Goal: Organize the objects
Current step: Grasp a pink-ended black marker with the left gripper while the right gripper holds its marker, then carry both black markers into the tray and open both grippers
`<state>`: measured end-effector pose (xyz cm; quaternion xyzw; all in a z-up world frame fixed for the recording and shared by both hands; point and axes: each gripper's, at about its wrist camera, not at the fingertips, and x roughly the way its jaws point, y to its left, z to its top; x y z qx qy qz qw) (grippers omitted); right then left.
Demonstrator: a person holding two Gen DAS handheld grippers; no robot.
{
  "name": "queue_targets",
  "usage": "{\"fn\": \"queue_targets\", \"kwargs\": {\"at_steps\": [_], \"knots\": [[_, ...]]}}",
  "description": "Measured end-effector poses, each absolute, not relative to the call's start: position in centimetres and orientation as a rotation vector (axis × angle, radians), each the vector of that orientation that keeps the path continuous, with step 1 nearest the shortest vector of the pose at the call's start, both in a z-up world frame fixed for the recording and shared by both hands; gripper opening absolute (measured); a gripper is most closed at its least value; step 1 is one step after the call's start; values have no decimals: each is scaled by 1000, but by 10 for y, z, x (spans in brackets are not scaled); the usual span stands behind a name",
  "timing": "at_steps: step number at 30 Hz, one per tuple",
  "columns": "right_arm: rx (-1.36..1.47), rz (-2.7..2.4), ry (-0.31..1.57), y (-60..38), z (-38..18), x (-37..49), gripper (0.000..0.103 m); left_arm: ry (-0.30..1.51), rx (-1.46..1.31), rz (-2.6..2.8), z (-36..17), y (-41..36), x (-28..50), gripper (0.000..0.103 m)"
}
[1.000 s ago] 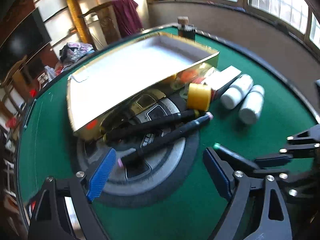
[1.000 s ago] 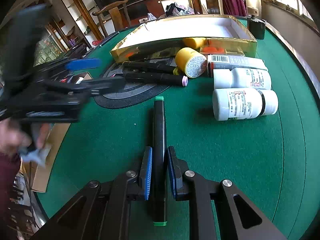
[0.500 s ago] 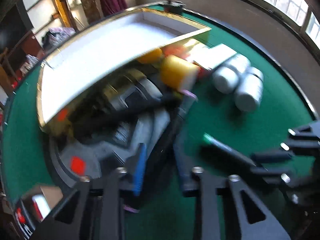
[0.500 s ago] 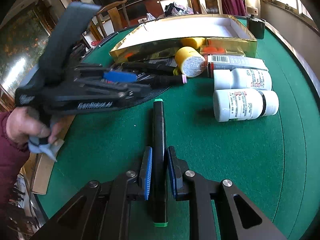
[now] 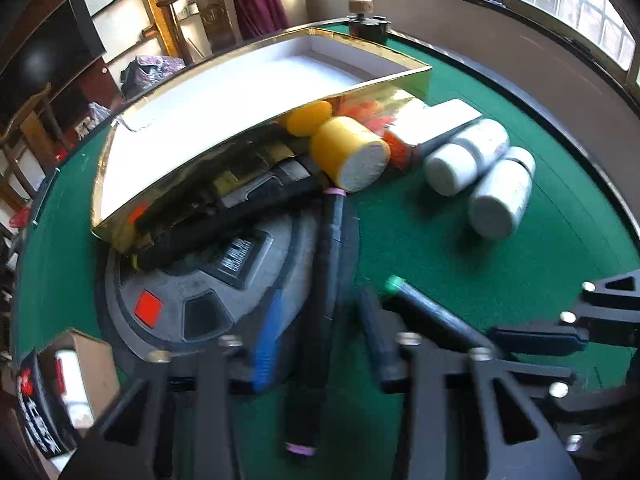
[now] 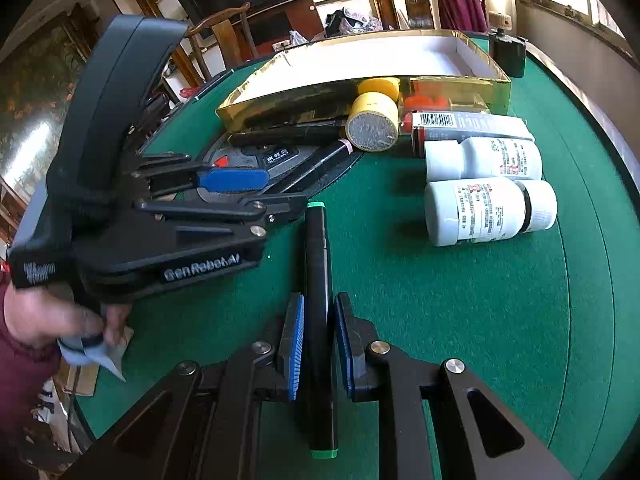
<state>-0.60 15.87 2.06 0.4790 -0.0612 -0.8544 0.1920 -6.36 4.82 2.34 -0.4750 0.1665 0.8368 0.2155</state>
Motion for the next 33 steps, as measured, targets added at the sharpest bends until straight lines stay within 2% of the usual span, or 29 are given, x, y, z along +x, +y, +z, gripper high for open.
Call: {"fn": "queue_targets", "kwargs": {"at_steps": [3, 8, 13, 16, 20, 27, 33], "knots": [[1337, -2406, -165, 157, 20, -6, 17, 441, -1342, 2302, 25, 49, -51, 14], [1320, -2419, -147, 155, 20, -7, 17, 264, -1377, 2329, 33, 14, -21, 14], [1273, -2493, 63, 136, 21, 3, 17, 48, -1315, 2405, 56, -34, 25, 14], [1261, -2517, 111, 131, 21, 7, 16, -35, -1275, 2455, 67, -58, 45, 14], [1271, -2506, 37, 135, 22, 8, 16, -138, -1235, 2511, 79, -93, 75, 14], [1288, -2380, -291, 144, 36, 20, 16, -312, -1190, 2613, 94, -161, 117, 14], [1241, -2207, -476, 122, 63, 27, 17, -407, -1214, 2736, 88, -221, 133, 14]]}}
